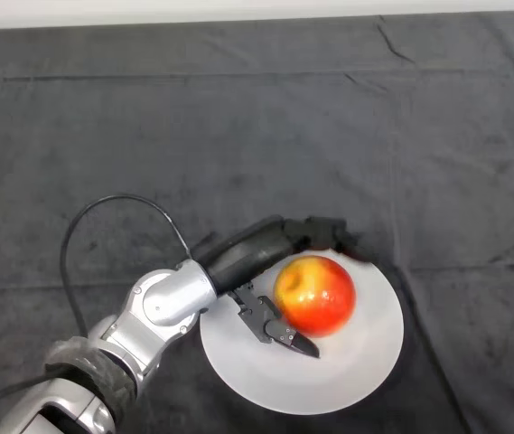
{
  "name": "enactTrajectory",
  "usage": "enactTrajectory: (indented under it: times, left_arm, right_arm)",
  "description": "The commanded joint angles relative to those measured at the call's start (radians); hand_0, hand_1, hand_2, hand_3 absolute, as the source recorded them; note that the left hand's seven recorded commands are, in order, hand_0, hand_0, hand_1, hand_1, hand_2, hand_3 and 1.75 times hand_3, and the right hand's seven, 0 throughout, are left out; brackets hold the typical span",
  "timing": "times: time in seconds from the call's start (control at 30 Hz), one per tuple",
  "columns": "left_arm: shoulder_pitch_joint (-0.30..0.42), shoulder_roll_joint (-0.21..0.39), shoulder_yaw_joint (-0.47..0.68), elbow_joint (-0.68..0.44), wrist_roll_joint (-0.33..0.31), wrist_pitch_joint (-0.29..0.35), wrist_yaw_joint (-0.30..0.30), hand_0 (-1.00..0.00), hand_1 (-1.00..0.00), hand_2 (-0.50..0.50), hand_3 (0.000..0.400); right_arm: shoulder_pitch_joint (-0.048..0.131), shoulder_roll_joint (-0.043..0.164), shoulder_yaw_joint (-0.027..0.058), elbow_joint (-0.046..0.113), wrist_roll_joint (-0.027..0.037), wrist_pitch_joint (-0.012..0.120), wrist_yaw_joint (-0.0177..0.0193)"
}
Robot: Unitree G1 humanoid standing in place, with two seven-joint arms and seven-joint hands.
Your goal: Move the apple to the plate
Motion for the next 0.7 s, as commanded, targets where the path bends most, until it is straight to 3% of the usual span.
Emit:
enactTrajectory:
  times: [0.03,0.3,0.7]
  left_arm:
    - [-0.079,0.033,-0.005,0.025,-0.032,0.002,-0.012,0.00,0.00,0.00,0.000]
    - [-0.099,0.090,0.054,0.021,-0.069,-0.028,-0.014,0.00,0.00,0.00,0.000]
    - [-0.078,0.231,0.234,0.033,-0.154,-0.130,0.048,0.00,0.00,0.00,0.000]
  right_arm:
    - [0.002,-0.032,-0.0123,-0.002,-0.0026,0.005,0.0007]
    - [0.002,-0.032,-0.0125,-0.002,-0.0026,0.005,0.0007]
    - [0.002,-0.032,-0.0128,-0.001,-0.0027,0.005,0.0006]
